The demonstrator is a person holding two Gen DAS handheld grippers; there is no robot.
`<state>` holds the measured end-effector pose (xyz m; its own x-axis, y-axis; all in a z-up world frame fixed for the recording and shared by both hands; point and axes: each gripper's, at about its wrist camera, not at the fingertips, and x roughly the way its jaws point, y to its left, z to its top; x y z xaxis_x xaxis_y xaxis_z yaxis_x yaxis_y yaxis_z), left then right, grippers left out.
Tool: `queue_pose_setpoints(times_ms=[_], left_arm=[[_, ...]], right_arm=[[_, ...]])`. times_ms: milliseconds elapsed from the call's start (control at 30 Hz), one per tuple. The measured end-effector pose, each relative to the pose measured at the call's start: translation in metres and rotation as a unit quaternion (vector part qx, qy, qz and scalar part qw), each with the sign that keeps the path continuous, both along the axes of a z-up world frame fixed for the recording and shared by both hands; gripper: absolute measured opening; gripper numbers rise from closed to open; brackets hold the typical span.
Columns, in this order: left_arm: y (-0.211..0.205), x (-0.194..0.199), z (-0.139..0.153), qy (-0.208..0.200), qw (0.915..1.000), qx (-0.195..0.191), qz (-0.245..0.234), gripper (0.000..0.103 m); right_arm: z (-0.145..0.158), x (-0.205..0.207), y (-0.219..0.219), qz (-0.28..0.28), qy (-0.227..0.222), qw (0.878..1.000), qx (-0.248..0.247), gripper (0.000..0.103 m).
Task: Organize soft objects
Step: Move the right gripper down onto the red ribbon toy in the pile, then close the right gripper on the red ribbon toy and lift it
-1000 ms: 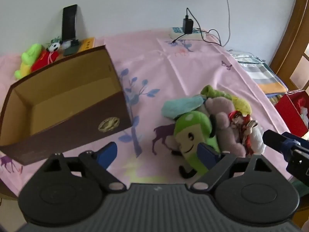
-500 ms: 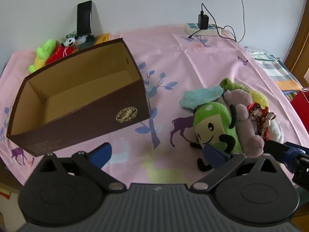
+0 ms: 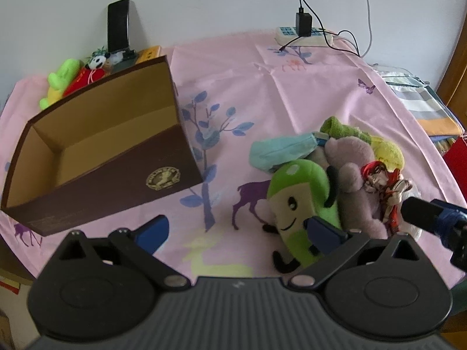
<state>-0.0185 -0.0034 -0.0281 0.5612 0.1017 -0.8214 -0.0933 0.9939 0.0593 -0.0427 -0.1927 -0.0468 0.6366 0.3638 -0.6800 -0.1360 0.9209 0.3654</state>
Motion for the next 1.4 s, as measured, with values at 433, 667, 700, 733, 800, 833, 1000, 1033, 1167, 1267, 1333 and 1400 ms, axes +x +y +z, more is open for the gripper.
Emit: queue_pose_setpoints(times_ms=[433, 667, 700, 733, 800, 833, 1000, 1033, 1167, 1267, 1333, 1400], left_arm=[[-0.013, -0.010, 0.005, -0.079, 0.9871, -0.138, -0.016, 0.100], [-0.053, -0.002, 0.008, -0.075, 0.9817, -0.148, -0.093, 0.100], [-0.057, -0.002, 0.005, -0.073, 0.9821, -0.145, -0.096, 0.100], [-0.061, -0.001, 0.002, -0.072, 0.9823, -0.142, -0.098, 0.099], [-0.066, 0.003, -0.002, -0.068, 0.9819, -0.144, -0.103, 0.097], [-0.069, 0.005, -0.003, -0.067, 0.9812, -0.146, -0.107, 0.095], [-0.088, 0.007, -0.004, -0.079, 0.9724, -0.163, -0.147, 0.079], [-0.092, 0.010, -0.007, -0.075, 0.9711, -0.166, -0.154, 0.075], [-0.107, 0.020, -0.016, -0.066, 0.9692, -0.164, -0.171, 0.062], [-0.113, 0.026, -0.025, -0.059, 0.9691, -0.162, -0.177, 0.051], [-0.113, 0.030, -0.033, -0.053, 0.9700, -0.163, -0.173, 0.046], [-0.112, 0.033, -0.038, -0.048, 0.9705, -0.165, -0.169, 0.039]], right_arm=[[-0.016, 0.045, -0.061, 0.017, 0.028, 0.999, 0.037, 0.019], [-0.031, 0.072, -0.089, 0.029, 0.071, 0.993, 0.087, 0.019], [-0.031, 0.074, -0.092, 0.031, 0.072, 0.993, 0.090, 0.018], [-0.032, 0.077, -0.093, 0.032, 0.072, 0.993, 0.092, 0.018], [-0.033, 0.080, -0.097, 0.039, 0.075, 0.992, 0.098, 0.018], [-0.034, 0.082, -0.098, 0.046, 0.080, 0.990, 0.103, 0.018], [-0.041, 0.087, -0.096, 0.084, 0.095, 0.984, 0.123, 0.019], [-0.042, 0.088, -0.095, 0.091, 0.098, 0.983, 0.125, 0.019], [-0.045, 0.096, -0.091, 0.112, 0.103, 0.980, 0.126, 0.019], [-0.051, 0.102, -0.089, 0.122, 0.114, 0.977, 0.133, 0.019], [-0.057, 0.106, -0.089, 0.122, 0.124, 0.975, 0.137, 0.019], [-0.063, 0.109, -0.090, 0.122, 0.135, 0.972, 0.146, 0.018]])
